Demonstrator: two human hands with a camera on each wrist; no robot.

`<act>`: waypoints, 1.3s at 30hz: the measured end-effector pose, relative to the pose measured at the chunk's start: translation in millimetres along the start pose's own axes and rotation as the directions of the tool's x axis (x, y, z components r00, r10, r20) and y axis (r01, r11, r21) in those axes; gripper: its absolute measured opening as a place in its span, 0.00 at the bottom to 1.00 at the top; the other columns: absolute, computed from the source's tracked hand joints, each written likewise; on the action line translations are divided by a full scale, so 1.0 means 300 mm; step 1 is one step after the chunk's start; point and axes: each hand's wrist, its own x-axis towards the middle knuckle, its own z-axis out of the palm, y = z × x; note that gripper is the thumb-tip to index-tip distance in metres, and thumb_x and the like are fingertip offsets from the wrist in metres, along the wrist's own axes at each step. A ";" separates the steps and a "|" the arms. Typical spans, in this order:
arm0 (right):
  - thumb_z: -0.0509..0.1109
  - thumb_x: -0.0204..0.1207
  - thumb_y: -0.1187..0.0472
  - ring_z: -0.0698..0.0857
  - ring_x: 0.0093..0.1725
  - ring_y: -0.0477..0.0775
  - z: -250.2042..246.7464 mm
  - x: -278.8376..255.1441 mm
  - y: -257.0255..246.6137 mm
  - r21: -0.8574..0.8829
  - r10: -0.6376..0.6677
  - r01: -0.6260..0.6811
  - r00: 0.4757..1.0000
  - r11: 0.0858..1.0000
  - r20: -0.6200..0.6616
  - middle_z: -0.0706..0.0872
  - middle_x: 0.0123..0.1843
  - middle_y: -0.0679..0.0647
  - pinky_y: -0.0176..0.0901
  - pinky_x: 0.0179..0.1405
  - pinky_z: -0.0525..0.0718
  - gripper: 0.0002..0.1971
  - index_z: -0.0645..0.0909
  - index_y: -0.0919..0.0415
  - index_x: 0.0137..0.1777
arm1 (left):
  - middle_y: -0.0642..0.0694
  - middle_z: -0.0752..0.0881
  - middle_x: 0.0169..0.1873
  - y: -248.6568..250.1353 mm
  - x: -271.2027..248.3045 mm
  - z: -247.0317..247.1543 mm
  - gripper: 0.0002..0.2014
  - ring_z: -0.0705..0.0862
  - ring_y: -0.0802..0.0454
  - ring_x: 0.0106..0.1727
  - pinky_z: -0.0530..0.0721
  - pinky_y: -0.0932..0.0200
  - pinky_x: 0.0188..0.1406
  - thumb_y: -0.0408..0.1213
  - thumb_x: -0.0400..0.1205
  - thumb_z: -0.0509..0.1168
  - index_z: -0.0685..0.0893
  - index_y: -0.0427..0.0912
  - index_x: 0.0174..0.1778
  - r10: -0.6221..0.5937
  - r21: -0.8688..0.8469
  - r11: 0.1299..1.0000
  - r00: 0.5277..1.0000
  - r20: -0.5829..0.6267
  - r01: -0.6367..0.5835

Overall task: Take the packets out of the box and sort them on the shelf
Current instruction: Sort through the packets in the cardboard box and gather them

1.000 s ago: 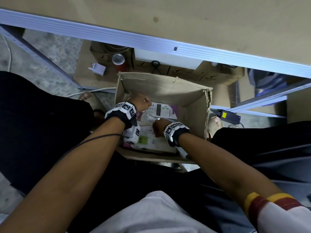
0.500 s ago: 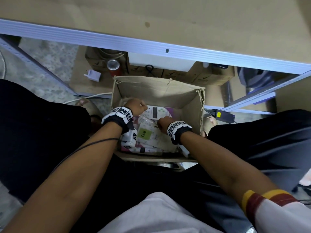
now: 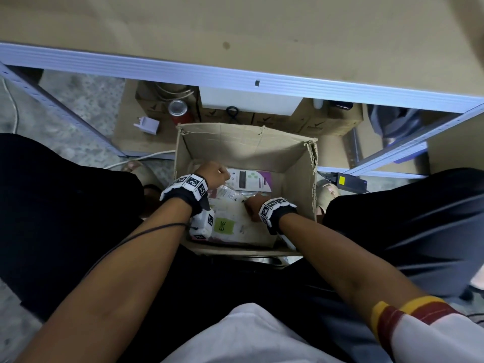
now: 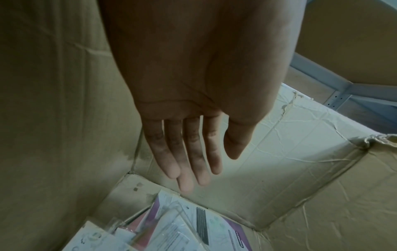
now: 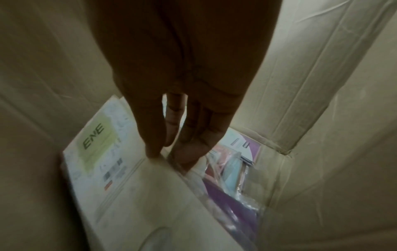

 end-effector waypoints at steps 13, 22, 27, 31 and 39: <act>0.71 0.77 0.65 0.86 0.55 0.63 -0.146 -0.024 0.048 -0.010 0.034 -0.033 0.999 0.999 0.011 0.87 0.62 0.66 0.49 0.56 0.85 0.16 0.83 0.69 0.64 | 0.32 0.90 0.49 -0.019 0.008 -0.002 0.14 0.88 0.36 0.51 0.86 0.50 0.56 0.36 0.86 0.63 0.89 0.28 0.55 -0.079 0.047 0.996 0.996 0.044 0.077; 0.68 0.78 0.63 0.87 0.51 0.64 -0.423 -0.087 0.169 0.037 0.142 -0.137 0.976 0.990 -0.163 0.87 0.55 0.61 0.49 0.49 0.87 0.07 0.83 0.62 0.54 | 0.31 0.69 0.81 -0.071 0.039 0.049 0.26 0.70 0.37 0.80 0.70 0.51 0.77 0.40 0.91 0.56 0.65 0.29 0.82 -0.240 0.310 0.923 0.971 0.003 0.227; 0.63 0.79 0.66 0.86 0.47 0.64 -0.489 -0.099 0.156 -0.012 0.030 -0.034 0.977 0.999 -0.211 0.87 0.46 0.61 0.52 0.48 0.85 0.07 0.83 0.64 0.44 | 0.33 0.83 0.69 -0.049 0.041 0.110 0.18 0.83 0.41 0.64 0.80 0.46 0.70 0.32 0.84 0.67 0.83 0.30 0.69 -0.162 0.469 0.882 0.964 0.209 0.047; 0.61 0.79 0.69 0.85 0.46 0.62 -0.510 -0.105 0.125 -0.067 -0.054 0.037 0.963 0.997 -0.265 0.87 0.48 0.61 0.52 0.47 0.85 0.08 0.83 0.65 0.47 | 0.35 0.82 0.71 -0.066 0.040 0.142 0.19 0.81 0.40 0.71 0.78 0.51 0.72 0.34 0.85 0.67 0.82 0.30 0.71 -0.231 0.555 0.830 0.940 0.251 0.056; 0.63 0.80 0.69 0.86 0.47 0.60 -0.534 -0.099 0.107 -0.064 -0.177 0.165 0.933 0.984 -0.315 0.87 0.49 0.60 0.51 0.46 0.85 0.08 0.84 0.65 0.50 | 0.33 0.79 0.73 -0.026 0.057 0.175 0.20 0.78 0.37 0.74 0.76 0.49 0.72 0.33 0.85 0.65 0.78 0.31 0.73 -0.090 0.661 0.750 0.985 0.150 -0.032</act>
